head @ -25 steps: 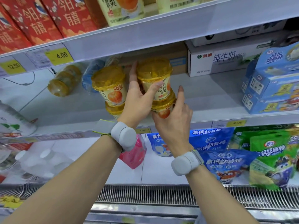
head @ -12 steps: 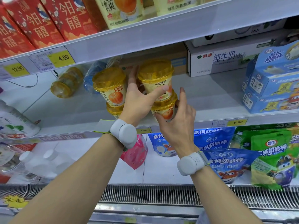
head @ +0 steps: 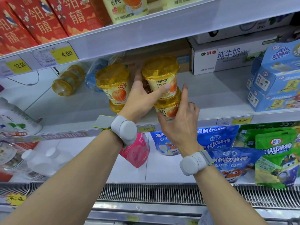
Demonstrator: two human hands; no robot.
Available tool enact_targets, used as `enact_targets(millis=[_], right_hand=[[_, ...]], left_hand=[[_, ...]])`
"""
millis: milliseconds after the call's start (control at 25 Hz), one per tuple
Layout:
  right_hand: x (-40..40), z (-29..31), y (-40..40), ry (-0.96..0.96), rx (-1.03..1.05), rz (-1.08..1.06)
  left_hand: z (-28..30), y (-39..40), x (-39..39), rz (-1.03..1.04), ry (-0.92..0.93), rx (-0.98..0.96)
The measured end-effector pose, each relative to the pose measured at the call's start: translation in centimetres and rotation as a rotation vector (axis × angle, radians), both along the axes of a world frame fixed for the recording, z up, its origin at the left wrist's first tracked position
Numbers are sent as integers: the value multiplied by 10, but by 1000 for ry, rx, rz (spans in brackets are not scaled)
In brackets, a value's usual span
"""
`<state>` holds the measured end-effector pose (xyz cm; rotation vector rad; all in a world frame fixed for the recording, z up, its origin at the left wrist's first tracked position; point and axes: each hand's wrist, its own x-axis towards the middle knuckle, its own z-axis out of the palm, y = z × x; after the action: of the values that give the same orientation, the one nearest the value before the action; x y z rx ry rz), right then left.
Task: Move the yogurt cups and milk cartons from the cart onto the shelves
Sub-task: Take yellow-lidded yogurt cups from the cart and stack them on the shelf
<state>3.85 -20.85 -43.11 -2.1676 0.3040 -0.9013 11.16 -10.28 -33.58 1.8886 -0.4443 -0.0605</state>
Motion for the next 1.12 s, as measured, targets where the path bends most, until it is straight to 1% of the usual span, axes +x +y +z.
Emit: enact_targets(millis=[200,560,840,1120], right_hand=[[3,-2,1,-25,14,-13],[2,-3,-1,-26,16,-3],[0,-5,-5,-10,13,9],[1,-6,-6,10,31,17]], left_hand=[[5,-2,-2,45,-31,38],[7,1,-3,19,-28,93],[7,3,-4,-30,-19,71],[2,3,-2,-15,8,17]])
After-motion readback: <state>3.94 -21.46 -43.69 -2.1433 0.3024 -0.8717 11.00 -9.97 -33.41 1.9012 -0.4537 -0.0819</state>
